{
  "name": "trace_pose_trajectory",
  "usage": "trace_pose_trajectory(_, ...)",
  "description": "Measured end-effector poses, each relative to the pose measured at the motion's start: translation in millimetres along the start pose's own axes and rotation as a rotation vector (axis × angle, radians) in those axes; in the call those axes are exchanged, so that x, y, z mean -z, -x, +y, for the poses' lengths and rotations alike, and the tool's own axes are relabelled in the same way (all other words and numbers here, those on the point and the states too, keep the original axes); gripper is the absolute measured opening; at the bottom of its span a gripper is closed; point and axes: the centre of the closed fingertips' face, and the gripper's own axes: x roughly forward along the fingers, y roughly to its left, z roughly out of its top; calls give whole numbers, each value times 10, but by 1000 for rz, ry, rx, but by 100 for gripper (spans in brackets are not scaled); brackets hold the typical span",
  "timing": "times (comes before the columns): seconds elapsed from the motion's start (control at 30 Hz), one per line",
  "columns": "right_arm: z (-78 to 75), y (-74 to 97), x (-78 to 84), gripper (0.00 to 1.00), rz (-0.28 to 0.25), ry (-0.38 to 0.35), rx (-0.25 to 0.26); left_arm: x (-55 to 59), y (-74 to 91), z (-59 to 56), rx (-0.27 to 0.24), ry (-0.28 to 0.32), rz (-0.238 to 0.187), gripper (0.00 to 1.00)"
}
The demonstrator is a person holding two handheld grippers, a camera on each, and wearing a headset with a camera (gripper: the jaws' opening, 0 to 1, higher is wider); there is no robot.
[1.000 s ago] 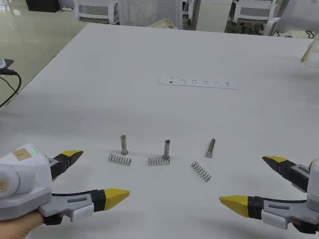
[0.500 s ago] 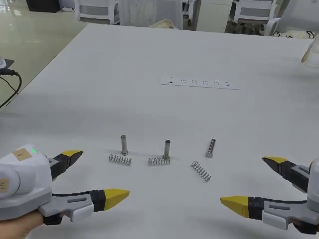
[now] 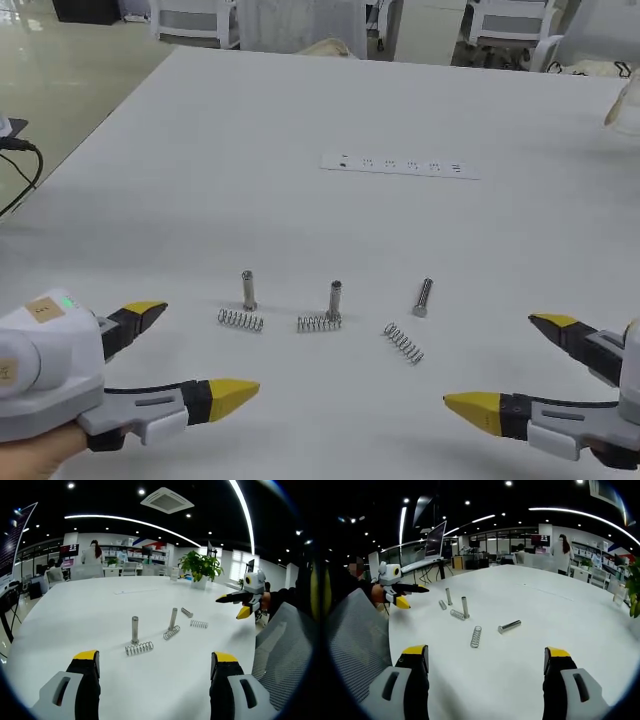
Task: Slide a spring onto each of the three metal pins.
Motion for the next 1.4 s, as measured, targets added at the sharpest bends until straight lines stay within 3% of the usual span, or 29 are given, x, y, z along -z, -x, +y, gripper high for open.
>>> trace_pose_trajectory(1.4, -31, 40, -8, 93, 10, -1, 7, 5, 0, -19, 7, -8, 6, 86)
